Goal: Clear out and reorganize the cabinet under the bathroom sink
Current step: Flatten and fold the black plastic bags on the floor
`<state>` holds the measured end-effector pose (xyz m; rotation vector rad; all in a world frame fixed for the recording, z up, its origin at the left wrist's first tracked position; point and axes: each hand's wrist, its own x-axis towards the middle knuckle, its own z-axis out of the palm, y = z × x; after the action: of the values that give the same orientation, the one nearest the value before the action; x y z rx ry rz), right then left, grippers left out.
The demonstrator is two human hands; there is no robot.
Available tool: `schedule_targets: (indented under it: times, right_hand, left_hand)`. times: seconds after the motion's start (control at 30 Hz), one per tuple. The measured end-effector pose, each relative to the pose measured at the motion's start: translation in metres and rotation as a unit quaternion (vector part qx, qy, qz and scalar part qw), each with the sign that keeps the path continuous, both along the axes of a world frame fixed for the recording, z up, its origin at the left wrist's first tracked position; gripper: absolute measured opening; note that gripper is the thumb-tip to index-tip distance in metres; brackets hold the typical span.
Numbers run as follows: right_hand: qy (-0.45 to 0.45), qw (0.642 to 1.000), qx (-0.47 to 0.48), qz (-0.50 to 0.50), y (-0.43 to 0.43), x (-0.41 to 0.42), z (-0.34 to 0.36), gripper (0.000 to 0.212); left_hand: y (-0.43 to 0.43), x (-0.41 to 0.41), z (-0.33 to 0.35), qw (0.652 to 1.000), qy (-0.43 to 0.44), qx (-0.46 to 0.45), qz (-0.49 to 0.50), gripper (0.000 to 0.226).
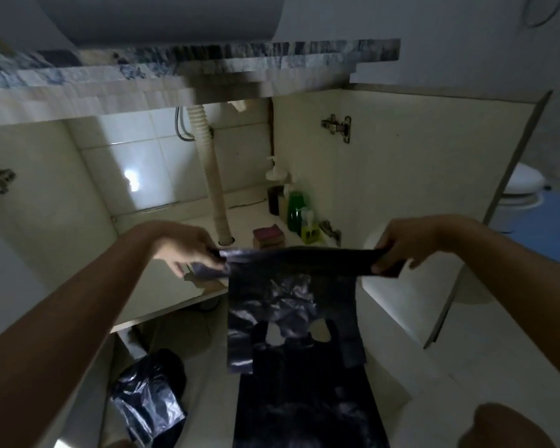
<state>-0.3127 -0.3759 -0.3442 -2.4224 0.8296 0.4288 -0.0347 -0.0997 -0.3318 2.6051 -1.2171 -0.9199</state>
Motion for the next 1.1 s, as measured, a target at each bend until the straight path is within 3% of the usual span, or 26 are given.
schedule_targets:
  times: [0.13, 0.27, 0.4, 0.47, 0.57, 0.7, 0.83, 1.1]
  right_hand:
    - [0.102, 0.993, 0.053, -0.005, -0.001, -0.008, -0.056, 0.034]
    - [0.183, 0.978, 0.096, -0.01, 0.007, -0.014, -0.112, 0.04]
    - [0.243, 0.963, 0.117, -0.007, 0.018, -0.018, -0.162, 0.069]
    - [0.263, 0.957, 0.124, 0.003, 0.024, -0.02, -0.182, 0.073]
    - [0.287, 0.947, 0.144, 0.008, 0.034, -0.024, -0.213, 0.077]
    - [0.306, 0.938, 0.161, 0.0, 0.048, -0.03, -0.254, 0.071]
    - [0.31, 0.934, 0.179, -0.005, 0.059, -0.039, -0.281, 0.026]
    - [0.343, 0.918, 0.199, -0.005, 0.077, -0.051, -0.308, 0.018]
  left_hand:
    - [-0.003, -0.011, -0.044, 0.991, 0.068, 0.114, 0.021, 0.016]
    - [-0.009, -0.018, -0.105, 0.981, 0.051, 0.184, 0.028, 0.06]
    - [-0.006, -0.029, -0.157, 0.964, 0.111, 0.239, 0.045, 0.046]
    - [-0.003, -0.033, -0.176, 0.958, 0.125, 0.256, 0.038, 0.038]
    - [0.002, -0.035, -0.211, 0.948, 0.14, 0.284, 0.027, 0.052]
    - [0.007, -0.048, -0.244, 0.94, 0.142, 0.309, 0.009, 0.053]
    - [0.012, -0.057, -0.269, 0.934, 0.149, 0.324, -0.011, 0.052]
    - [0.015, -0.068, -0.298, 0.93, 0.143, 0.334, -0.045, 0.051]
